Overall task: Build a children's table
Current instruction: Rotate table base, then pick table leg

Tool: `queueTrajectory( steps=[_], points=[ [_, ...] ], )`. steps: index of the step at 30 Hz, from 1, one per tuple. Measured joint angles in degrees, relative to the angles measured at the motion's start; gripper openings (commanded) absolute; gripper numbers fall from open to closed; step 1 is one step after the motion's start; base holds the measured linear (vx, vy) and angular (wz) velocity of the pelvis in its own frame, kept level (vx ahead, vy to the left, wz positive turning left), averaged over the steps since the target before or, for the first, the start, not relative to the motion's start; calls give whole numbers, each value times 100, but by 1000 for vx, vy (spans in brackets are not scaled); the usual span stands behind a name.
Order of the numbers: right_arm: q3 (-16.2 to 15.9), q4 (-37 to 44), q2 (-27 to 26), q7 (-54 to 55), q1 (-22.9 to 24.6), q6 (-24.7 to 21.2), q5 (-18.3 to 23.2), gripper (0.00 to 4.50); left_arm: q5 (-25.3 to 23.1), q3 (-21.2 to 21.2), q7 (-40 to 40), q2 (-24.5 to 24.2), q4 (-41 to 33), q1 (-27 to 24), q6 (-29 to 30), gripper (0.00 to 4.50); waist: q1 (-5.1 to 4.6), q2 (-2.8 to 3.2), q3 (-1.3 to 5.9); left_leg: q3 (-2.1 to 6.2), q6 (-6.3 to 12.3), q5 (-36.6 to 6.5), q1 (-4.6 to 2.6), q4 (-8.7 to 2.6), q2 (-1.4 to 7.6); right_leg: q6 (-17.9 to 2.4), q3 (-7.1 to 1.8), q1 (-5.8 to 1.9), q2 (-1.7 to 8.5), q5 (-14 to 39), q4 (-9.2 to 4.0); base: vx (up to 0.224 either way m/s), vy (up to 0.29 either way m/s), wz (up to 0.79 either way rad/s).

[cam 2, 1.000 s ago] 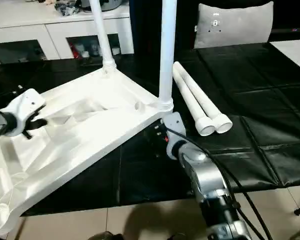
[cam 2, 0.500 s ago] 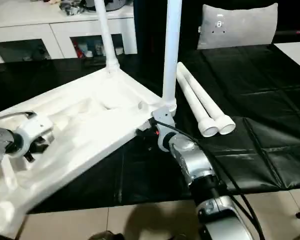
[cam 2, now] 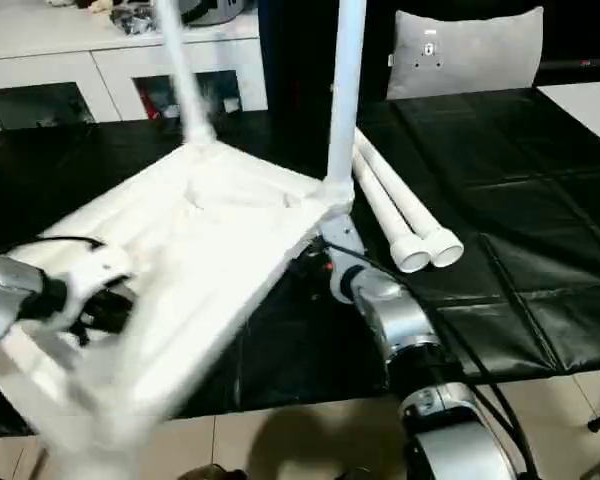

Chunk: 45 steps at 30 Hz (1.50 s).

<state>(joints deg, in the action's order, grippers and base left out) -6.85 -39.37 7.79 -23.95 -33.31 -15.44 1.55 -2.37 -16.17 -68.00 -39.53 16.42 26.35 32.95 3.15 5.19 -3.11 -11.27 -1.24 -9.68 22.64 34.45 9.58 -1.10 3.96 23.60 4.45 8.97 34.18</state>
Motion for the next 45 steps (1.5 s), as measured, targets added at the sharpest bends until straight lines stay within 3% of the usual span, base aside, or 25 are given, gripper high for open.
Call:
queueTrajectory(
  steps=[6, 13, 16, 21, 26, 29, 32, 40, 45],
  points=[
    [14, -140, -3, -3, -143, 205, -31, 450, 376, -39, -117, 702, 62, 114, -296, 173, -76, -1, -1, -1, -1, 1, -6, 0, 2, -5, 2, 0, -2, -4, 6, 0, 0, 0],
    [75, -195, 44, 54, -328, 397, -172, 450, 132, 82, 1192, 1401, 1367, 646, -1328, 173, -67, -8, -5, 0, -4, 4, -9, 1, 4, 13, 5, -2, -3, 3, 12, 0, 0, 0],
    [55, -170, 25, 96, -380, 495, -193, 450, -125, 132, 2184, 1653, 2025, 983, -1720, 173, -47, -18, -11, 0, -4, 5, -2, 3, 4, 17, 5, 3, -3, 0, 11, 0, 0, 0],
    [172, 23, 17, 299, -518, 596, -172, 450, -231, 549, 3383, 1943, 2731, 1577, -2519, 173, 0, -23, -14, 0, -4, 6, -1, 6, 4, 19, 5, -1, -3, -5, 2, 0, 0, 0],
    [444, 248, 217, 582, -716, 482, -163, 450, -131, 739, 3730, 2180, 3108, 1618, -2964, 173, 37, -30, -10, -1, 5, 1, 12, 7, 2, 10, 4, 0, -3, -9, -10, 0, 0, 0],
    [529, 332, 357, 773, -755, 95, -172, 450, 118, 809, 3373, 2257, 2880, 1457, -2959, 173, 54, -31, -10, -1, 8, 0, 44, 7, 3, 12, 6, 27, -3, -8, -9, 0, 0, 0],
    [655, 250, 521, 870, -967, -625, -181, 450, 593, 848, 2569, 2227, 1993, 1103, -2739, 201, 81, -30, -10, -3, 10, 0, 53, 10, 6, 11, 7, 42, -2, -8, -3, 0, 0, 0],
    [783, -490, 884, 883, -1684, -1343, -140, 450, 1300, 409, 1100, 1654, 13, 553, -1767, 264, 52, -28, -9, -6, -2, 6, 28, 17, 11, 8, 6, 33, -3, -10, 24, 0, 0, 0],
    [763, -1104, 930, 883, -1940, -1704, -240, 450, 1460, 299, 752, 1520, -543, 438, -1259, 306, 38, -28, -9, -7, -4, 7, 29, 27, 11, 7, 4, 34, -3, -10, 28, 0, 0, 0]
  ],
)
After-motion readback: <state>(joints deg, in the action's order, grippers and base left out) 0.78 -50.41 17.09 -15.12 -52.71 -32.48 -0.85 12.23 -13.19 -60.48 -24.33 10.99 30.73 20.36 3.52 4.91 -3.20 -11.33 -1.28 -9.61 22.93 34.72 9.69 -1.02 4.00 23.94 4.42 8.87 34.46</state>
